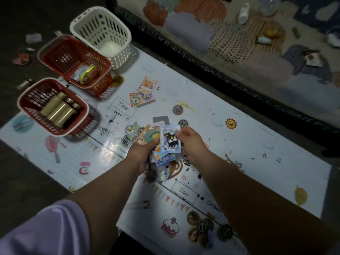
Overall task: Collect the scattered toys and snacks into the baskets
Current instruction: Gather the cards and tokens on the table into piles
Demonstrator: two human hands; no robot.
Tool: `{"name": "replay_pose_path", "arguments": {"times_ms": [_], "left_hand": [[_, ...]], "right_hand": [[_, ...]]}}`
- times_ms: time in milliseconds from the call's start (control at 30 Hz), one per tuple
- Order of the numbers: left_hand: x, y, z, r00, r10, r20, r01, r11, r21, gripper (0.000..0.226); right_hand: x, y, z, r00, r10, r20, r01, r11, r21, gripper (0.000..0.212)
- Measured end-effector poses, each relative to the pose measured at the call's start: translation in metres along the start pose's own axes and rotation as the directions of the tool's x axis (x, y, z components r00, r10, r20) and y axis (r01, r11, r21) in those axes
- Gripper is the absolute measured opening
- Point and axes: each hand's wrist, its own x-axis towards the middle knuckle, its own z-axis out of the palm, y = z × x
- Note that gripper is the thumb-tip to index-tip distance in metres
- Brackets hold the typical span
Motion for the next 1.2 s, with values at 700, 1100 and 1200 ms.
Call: {"name": "replay_pose_path", "arguments": {"times_ms": [700,1100,1200], "left_hand": [[0.002,-0.005,-0.106,0.924,0.378,-0.051,-0.33,0.86,0.39,0.052],[0.015,-0.001,-0.106,0.969,0.217,-0.122,-0.208,0.975,0.079,0.069],[0.014,0.014,-0.097,0.978,0.193,-0.074,-0.179,0.971,0.161,0.061]], "right_hand": [[0.001,0.073,0.127,0.949,-0.211,0.235,0.265,0.937,-0.229,0.04],[0.011,0.075,0.149,0.975,-0.131,0.181,0.169,0.962,-0.212,0.043],[0.01,0.055,0.144,0.983,-0.137,0.119,0.16,0.964,-0.213,0.04]]}}
